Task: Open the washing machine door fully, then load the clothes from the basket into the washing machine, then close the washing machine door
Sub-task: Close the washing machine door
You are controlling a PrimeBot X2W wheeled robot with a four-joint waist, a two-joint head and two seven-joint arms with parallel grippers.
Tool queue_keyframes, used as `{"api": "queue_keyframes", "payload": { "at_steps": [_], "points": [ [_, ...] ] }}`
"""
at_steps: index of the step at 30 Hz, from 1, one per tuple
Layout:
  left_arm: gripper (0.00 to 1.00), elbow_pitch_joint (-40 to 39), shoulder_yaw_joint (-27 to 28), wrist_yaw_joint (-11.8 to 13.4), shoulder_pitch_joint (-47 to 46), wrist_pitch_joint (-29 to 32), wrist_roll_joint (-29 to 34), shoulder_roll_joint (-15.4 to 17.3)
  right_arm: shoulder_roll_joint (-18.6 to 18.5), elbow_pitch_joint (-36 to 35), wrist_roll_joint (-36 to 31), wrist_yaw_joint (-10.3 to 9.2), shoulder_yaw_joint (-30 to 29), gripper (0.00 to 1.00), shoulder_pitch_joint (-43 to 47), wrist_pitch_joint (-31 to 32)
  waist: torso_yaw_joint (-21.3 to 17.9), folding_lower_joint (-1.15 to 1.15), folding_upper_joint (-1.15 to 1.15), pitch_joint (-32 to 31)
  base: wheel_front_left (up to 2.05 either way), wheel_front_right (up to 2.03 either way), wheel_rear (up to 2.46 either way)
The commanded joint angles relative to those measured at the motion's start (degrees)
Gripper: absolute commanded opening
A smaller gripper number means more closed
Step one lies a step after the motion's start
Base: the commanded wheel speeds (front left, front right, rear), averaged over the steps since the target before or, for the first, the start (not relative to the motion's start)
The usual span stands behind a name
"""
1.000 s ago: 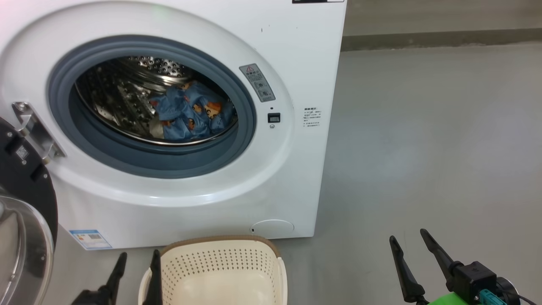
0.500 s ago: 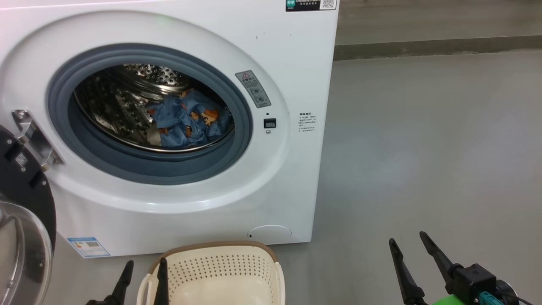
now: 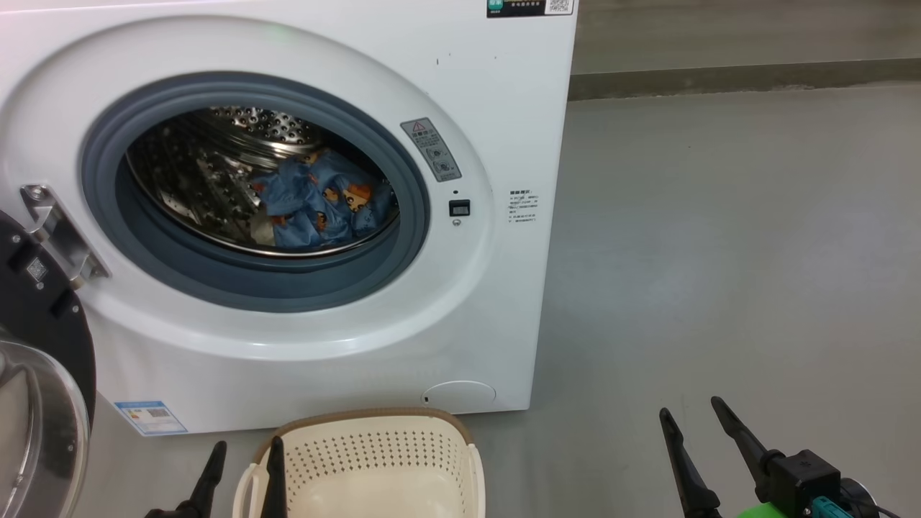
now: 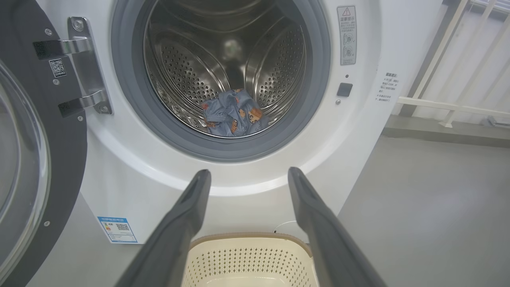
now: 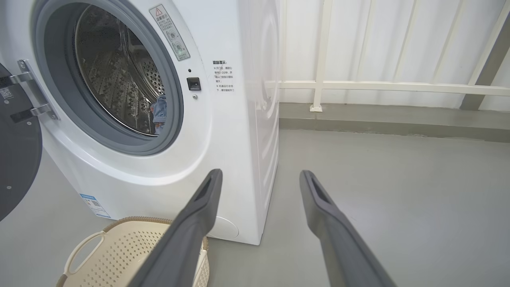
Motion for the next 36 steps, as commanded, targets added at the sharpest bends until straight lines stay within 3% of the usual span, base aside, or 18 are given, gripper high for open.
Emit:
{"api": "queue_keyframes", "payload": {
  "at_steps": [1, 36],
  "points": [
    [1.00, -1.33, 2.08, -0.12, -1.18, -0.37, 0.14, 0.04, -0.21, -1.21, 0.38, 0.09, 1.49, 1.00, -1.24, -0.32, 0.05, 0.00, 0.00, -0.01, 0.00, 0.00, 0.00],
    [1.00, -0.61, 2.90, -0.68, -0.82, -0.37, 0.31, -0.34, -0.20, -0.84, -0.35, 0.09, 2.27, 1.00, -1.03, -0.12, 0.23, 0.00, 0.00, 0.24, -0.13, 0.13, 0.00]
  ]
}}
